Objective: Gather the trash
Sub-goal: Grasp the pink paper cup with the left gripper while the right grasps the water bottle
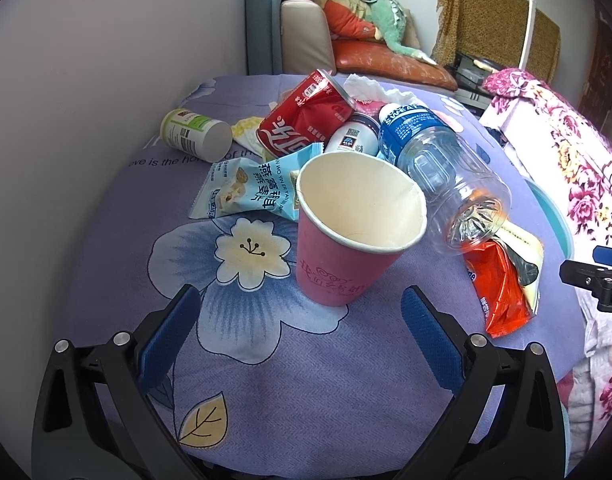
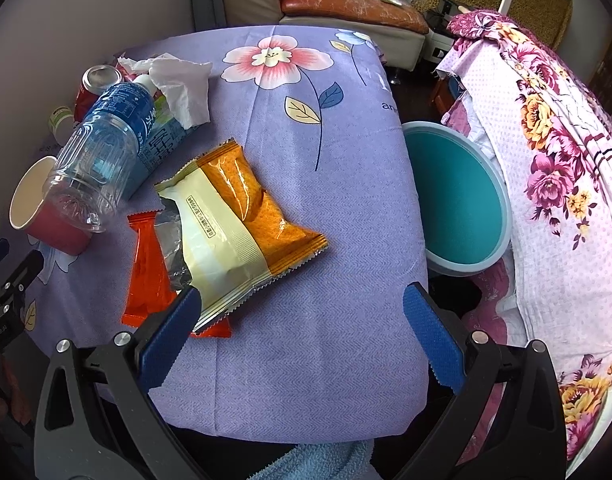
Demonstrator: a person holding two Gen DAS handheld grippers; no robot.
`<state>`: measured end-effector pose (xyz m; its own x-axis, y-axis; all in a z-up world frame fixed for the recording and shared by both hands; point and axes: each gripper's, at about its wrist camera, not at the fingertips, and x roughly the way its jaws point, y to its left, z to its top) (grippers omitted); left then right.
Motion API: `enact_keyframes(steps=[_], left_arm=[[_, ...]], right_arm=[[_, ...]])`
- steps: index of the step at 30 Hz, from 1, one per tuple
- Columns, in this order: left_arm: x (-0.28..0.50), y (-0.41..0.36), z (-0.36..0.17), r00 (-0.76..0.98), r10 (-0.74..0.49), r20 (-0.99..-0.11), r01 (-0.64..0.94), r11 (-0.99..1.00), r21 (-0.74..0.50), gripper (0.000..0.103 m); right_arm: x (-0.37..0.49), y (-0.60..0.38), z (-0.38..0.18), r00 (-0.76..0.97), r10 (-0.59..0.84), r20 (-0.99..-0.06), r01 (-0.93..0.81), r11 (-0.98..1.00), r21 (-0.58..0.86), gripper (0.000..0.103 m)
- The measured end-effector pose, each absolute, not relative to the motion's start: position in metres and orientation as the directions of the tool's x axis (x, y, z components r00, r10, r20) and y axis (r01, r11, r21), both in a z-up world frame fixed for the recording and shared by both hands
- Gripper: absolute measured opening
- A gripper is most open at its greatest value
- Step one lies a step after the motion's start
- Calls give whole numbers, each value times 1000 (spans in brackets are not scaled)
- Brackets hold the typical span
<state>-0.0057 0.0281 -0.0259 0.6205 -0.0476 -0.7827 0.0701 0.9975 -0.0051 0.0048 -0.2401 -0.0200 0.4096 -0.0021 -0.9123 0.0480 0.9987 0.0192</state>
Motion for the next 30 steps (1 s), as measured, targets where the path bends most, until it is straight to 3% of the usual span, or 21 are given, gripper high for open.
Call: enact_keyframes(steps=[21,23,27,30], left_arm=[[16,18,-32,608,-109,-787,158,987,-14,100],[23,13,-33,612,-112,-782,167,986,-10,95],[38,9,-37,585,-157,-796,188,981,-55,60],[40,18,-35,579,-197,-791,183,977,-110,58]], right_arm=[[26,-229,-7,384,47,-922,-11,999,47,97],[32,-228,-2,385,80,-920,-17,997,79,97],[50,-222,10,384,145,-912,-45,989,138,85],[65,-210,15,359,198,-912,-82,980,180,67]])
